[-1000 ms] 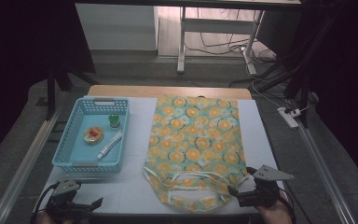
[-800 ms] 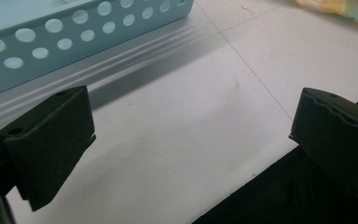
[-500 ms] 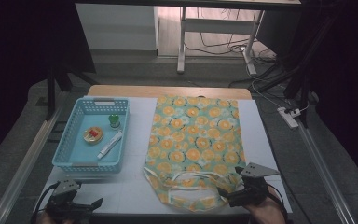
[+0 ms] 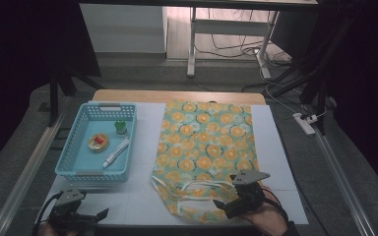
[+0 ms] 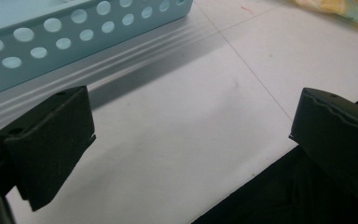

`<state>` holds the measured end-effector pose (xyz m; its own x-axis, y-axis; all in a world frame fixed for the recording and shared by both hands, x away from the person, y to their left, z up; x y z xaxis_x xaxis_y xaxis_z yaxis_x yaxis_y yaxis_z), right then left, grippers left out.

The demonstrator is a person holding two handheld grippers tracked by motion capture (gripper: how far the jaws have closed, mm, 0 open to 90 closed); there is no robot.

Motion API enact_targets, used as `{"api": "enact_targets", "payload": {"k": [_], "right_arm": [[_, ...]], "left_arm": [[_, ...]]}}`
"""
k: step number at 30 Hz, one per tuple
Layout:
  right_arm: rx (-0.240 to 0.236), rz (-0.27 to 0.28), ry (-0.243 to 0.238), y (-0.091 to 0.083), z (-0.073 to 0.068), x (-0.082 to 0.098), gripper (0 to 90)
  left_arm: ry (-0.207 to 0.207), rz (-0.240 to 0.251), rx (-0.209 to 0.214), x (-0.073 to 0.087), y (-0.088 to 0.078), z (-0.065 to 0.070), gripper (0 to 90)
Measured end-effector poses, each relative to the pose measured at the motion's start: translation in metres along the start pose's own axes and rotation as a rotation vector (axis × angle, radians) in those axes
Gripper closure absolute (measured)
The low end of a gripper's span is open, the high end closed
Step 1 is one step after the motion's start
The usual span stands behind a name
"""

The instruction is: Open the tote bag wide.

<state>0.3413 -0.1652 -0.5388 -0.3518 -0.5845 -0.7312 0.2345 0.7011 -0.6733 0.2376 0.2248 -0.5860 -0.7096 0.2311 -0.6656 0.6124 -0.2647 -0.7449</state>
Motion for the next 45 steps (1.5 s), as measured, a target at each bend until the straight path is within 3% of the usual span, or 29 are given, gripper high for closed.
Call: {"api": "enact_targets", "payload": {"k": [6, 9, 15, 20, 23, 25, 26, 28, 29, 31, 33, 37, 39, 45], "right_arm": [[-0.032, -0.035, -0.027, 0.017, -0.005, -0.004, 0.0], [-0.063, -0.086, -0.056, 0.035, -0.010, -0.003, 0.7], [-0.095, -0.156, -0.090, 0.056, -0.011, 0.005, 11.8], [-0.098, -0.200, -0.091, 0.062, -0.005, 0.012, 20.7], [-0.082, -0.221, -0.115, 0.062, 0.000, 0.014, 35.3], [-0.087, -0.222, -0.129, 0.060, 0.000, 0.013, 55.4], [-0.087, -0.222, -0.129, 0.060, 0.000, 0.013, 55.4], [-0.103, -0.238, -0.151, 0.058, -0.004, 0.013, 80.2], [-0.109, -0.247, -0.161, 0.057, -0.006, 0.013, 85.8], [-0.102, -0.255, -0.170, 0.056, -0.007, 0.011, 88.9], [-0.108, -0.208, -0.148, 0.050, -0.007, 0.001, 89.4], [-0.059, -0.168, -0.152, 0.040, 0.005, -0.016, 89.5], [-0.012, -0.148, -0.150, 0.036, 0.020, -0.028, 89.6], [0.076, -0.167, -0.125, 0.031, 0.050, -0.029, 89.6]], "left_arm": [[-0.003, 0.003, 0.002, 0.000, 0.000, 0.000, 0.0], [-0.002, 0.003, 0.003, 0.000, 0.000, 0.000, 0.0], [0.000, 0.004, 0.005, 0.000, 0.000, 0.000, 0.0], [0.003, 0.004, 0.005, 0.000, 0.000, 0.000, 0.0], [0.004, 0.002, 0.005, 0.000, 0.000, 0.000, 0.0], [0.004, 0.002, 0.006, 0.000, 0.000, 0.000, 0.0], [0.004, 0.001, 0.006, 0.000, 0.000, 0.000, 0.0], [0.004, 0.002, 0.005, 0.000, 0.000, 0.001, 0.0], [0.004, 0.002, 0.005, 0.000, 0.000, 0.001, 0.0], [0.005, 0.002, 0.006, 0.000, 0.000, 0.001, 0.0], [0.004, 0.001, 0.005, 0.000, 0.000, 0.000, 0.0], [0.003, 0.002, 0.006, 0.000, 0.000, 0.000, 0.0], [0.002, 0.002, 0.005, 0.000, 0.000, 0.000, 0.0], [-0.002, 0.003, 0.006, 0.000, 0.000, 0.000, 0.0]]}}
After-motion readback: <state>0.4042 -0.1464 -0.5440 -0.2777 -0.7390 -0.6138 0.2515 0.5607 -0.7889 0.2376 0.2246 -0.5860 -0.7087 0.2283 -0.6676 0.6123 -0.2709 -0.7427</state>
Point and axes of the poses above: each handheld gripper's, and its own axes: y roughly forward along the jaws, x roughly out of its underside, z roughly to its right, the point moved 9 cm from there along y, roughly forward along the jaws, and after that the axes turned 8 degrees about -x, right-handed, at the moved point
